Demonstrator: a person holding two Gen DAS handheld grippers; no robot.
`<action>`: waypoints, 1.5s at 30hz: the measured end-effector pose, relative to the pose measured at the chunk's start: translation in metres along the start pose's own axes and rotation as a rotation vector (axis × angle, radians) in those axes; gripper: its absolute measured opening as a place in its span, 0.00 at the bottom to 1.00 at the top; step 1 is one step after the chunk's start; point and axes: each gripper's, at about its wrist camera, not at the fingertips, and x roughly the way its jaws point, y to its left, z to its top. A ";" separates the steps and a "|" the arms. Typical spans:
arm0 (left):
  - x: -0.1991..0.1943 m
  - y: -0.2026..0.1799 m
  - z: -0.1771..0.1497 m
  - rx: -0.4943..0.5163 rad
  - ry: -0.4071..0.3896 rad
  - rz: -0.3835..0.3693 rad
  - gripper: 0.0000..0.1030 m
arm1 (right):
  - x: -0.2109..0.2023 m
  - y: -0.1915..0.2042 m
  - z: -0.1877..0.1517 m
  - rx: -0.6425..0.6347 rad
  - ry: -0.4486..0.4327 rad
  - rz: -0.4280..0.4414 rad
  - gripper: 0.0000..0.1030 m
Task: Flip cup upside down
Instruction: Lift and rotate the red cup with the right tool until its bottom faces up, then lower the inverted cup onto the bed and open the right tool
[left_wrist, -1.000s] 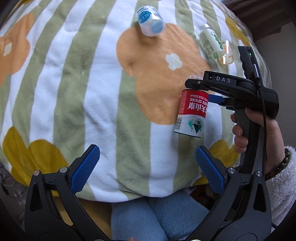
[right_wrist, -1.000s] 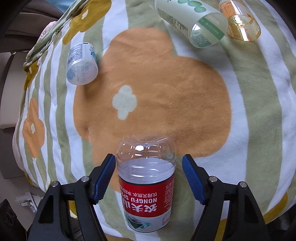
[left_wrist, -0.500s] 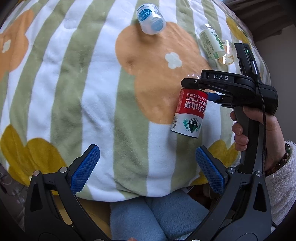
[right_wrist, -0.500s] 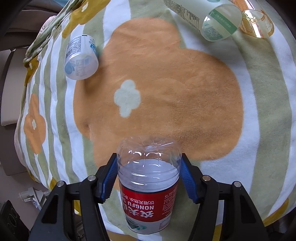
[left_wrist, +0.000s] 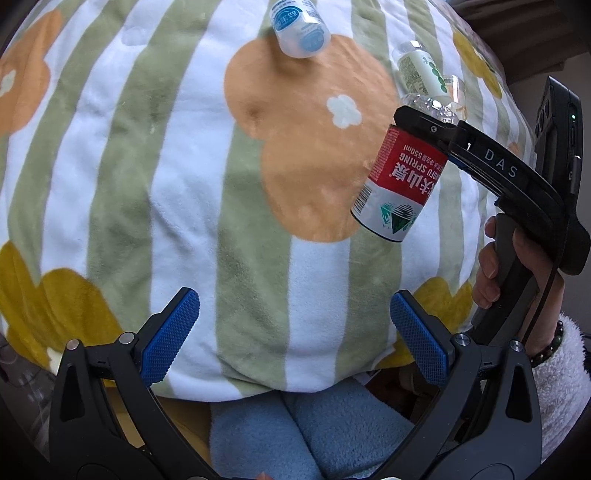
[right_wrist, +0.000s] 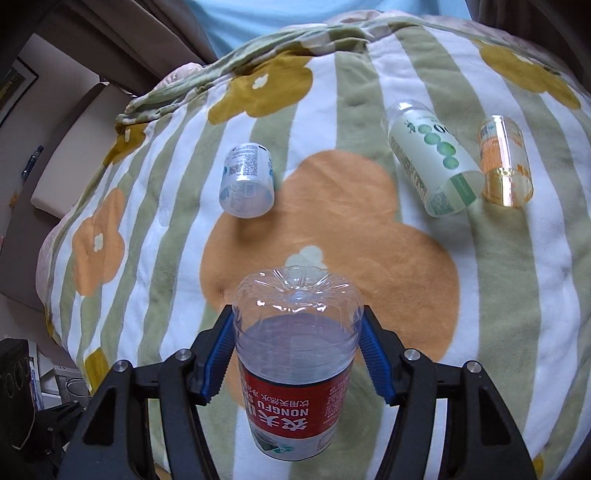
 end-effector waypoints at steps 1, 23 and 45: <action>0.000 0.000 -0.001 -0.002 -0.001 0.006 1.00 | 0.000 0.003 -0.002 -0.025 -0.030 -0.003 0.58; 0.018 0.014 -0.008 -0.020 0.008 0.037 1.00 | -0.017 0.039 -0.080 -0.389 -0.264 -0.085 0.58; 0.015 0.036 -0.009 -0.051 0.005 0.066 1.00 | -0.015 0.054 -0.105 -0.573 -0.263 -0.136 0.62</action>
